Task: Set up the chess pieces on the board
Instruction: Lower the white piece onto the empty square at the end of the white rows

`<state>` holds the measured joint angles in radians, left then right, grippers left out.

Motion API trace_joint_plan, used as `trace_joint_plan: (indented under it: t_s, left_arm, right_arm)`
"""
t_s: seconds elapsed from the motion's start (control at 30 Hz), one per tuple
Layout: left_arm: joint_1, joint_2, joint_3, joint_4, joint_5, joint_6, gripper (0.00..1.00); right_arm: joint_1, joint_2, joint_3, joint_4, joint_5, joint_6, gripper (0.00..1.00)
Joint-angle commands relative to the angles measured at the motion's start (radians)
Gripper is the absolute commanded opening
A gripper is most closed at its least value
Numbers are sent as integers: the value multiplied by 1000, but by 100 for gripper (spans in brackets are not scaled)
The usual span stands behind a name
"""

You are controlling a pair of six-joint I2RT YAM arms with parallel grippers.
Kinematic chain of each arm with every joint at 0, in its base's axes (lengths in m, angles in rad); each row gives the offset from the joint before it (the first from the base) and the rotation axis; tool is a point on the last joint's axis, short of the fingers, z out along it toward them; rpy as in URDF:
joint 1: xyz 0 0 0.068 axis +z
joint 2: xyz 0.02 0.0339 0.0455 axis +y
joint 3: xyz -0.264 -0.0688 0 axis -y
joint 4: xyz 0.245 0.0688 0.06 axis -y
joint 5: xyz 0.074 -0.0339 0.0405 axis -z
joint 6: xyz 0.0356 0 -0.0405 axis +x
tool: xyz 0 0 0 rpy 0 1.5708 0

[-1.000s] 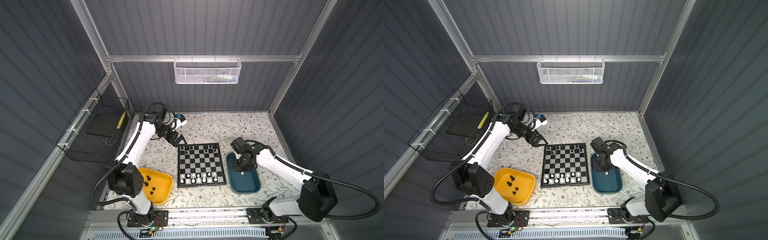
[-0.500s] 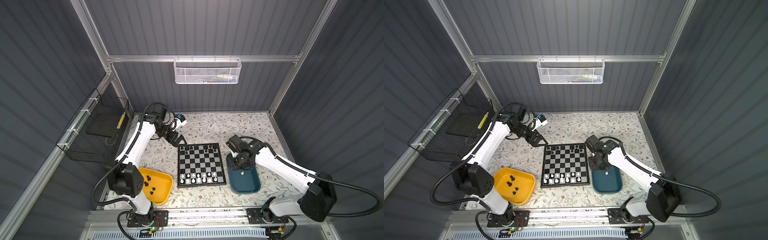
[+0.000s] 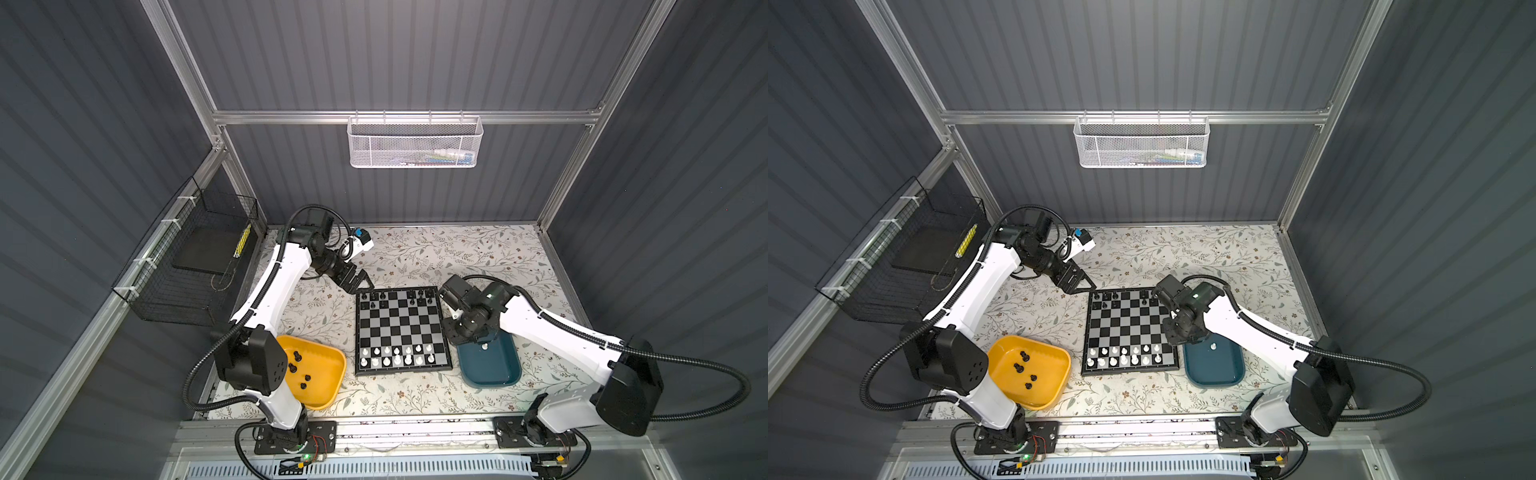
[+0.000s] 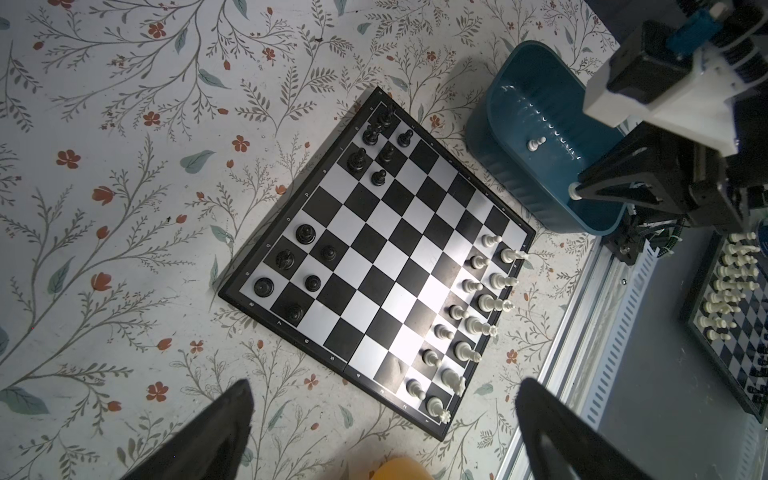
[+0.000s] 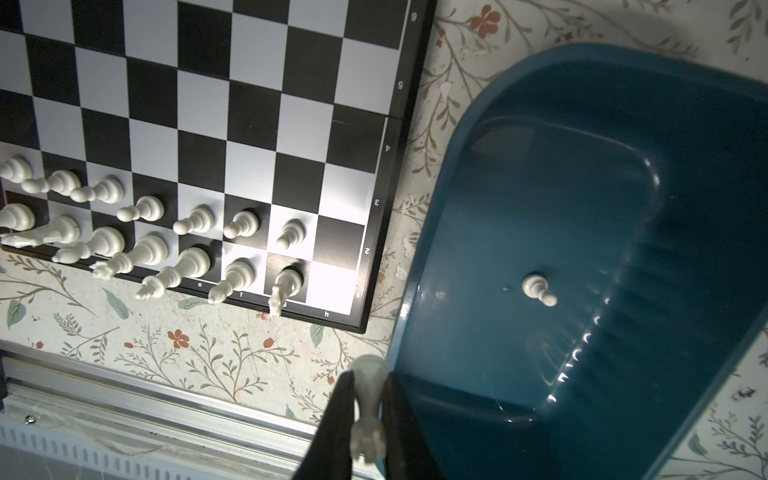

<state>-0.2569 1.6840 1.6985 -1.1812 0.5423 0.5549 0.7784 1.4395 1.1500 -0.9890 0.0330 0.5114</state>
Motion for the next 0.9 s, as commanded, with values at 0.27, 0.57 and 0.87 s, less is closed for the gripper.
trace_joint_plan:
  t_s: [0.27, 0.57, 0.87]
  left_arm:
    - [-7, -27, 4, -11, -1, 13, 100]
    - [-7, -30, 0, -11, -1, 14, 100]
    - [-7, -32, -4, -9, -2, 13, 100]
  right_arm:
    - [65, 61, -8, 39, -15, 38, 16]
    - [87, 107, -43, 83, -23, 45, 16]
    - [94, 143, -82, 123, -28, 50, 16]
